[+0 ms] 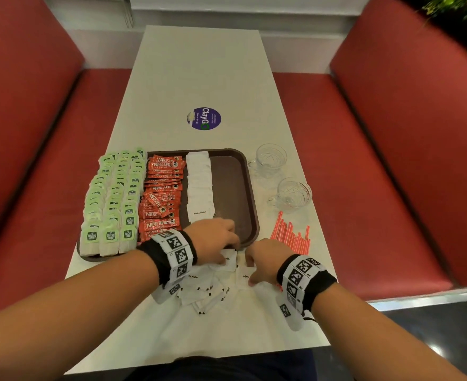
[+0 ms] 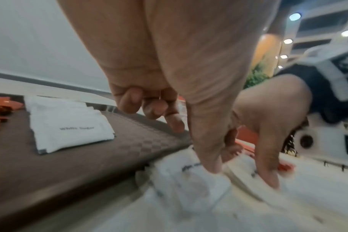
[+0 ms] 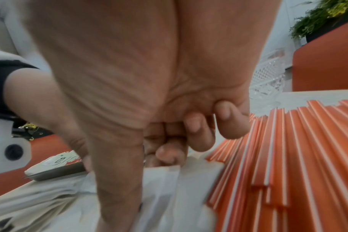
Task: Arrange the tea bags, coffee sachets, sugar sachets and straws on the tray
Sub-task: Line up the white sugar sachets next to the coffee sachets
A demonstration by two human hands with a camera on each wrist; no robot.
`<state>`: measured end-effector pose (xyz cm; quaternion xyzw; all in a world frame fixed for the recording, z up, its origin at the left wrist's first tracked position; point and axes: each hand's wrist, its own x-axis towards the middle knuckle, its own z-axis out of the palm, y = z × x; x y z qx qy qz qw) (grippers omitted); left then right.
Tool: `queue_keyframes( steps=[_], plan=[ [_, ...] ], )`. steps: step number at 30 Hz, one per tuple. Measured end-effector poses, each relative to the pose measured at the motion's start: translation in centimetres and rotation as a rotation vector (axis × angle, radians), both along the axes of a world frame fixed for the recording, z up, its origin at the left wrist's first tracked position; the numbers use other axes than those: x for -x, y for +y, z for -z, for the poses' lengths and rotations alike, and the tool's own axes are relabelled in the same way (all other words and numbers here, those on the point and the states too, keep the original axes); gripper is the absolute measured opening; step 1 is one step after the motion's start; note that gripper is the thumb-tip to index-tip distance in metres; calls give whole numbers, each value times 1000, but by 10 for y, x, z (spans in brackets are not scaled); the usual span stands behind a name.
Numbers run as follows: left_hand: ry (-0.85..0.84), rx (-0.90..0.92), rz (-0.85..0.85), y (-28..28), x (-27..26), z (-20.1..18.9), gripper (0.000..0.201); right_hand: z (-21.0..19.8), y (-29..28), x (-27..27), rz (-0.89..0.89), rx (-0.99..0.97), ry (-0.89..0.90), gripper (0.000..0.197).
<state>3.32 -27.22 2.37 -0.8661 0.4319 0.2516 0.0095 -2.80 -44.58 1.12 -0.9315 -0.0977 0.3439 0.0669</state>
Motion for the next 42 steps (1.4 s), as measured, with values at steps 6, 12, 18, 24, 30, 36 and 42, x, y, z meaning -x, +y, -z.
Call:
queue_keyframes(
  steps=[6,12,18,24,30,36,42],
  plan=[
    [-66,-80,61,-6,10,13,52,3,1,2,-47,-23,6,28],
    [-88,-80,105,-10,11,12,42,1,0,3,-90,-45,-41,17],
    [-64,-36,128,-4,10,9,17,-4,-1,6,-57,-51,-51,20],
    [-97,-124,122,-1,12,16,49,-9,-1,4,-54,-73,-57,24],
    [-78,-104,175,-4,9,10,46,-16,-4,3,-51,-77,-63,27],
    [-71,-77,207,-2,7,11,32,-21,-8,1,-26,-104,-67,17],
    [-147,36,190,4,5,17,14,-20,-6,-1,20,-126,-40,27]
  ],
)
